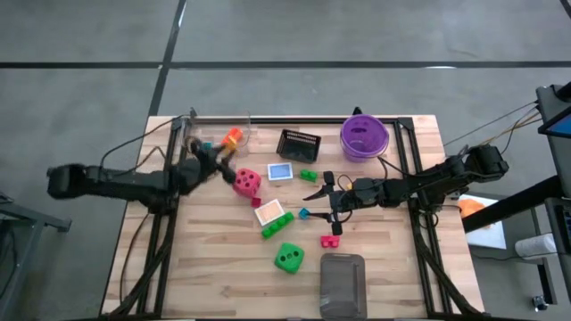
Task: Pick & Place Toys
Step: Put the yellow game piece into the transparent bin
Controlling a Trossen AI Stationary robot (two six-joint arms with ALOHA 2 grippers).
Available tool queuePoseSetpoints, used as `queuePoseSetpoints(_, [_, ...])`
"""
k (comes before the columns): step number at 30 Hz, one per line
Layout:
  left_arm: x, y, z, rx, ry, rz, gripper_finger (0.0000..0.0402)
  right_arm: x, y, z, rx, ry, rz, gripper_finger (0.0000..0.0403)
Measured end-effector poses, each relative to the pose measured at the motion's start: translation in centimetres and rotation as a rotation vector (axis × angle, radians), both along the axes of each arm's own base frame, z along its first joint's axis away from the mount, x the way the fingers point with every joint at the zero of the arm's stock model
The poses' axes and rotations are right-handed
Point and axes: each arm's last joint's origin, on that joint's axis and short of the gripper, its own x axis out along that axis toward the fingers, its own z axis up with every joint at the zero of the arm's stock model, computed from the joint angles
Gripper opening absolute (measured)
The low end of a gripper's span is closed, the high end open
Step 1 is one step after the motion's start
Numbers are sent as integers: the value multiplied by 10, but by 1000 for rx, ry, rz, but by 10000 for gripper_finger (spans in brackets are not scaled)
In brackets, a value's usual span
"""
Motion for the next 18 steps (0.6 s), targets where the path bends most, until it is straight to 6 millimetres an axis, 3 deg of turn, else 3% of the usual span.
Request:
queuePoseSetpoints(8, [-42,68,-8,-227,-131,137,131,0,0,0,-3,0,1,203])
queuePoseSetpoints(11, [-52,79,-15,-301,-134,145,131,0,0,0,-5,0,1,203])
queuePoseSetpoints(15, [-52,83,-24,-351,-100,99,132,0,0,0,-7,-1,2,203])
queuePoseSetpoints(18, [-48,86,-24,-353,-69,62,164,0,0,0,-7,-1,1,203])
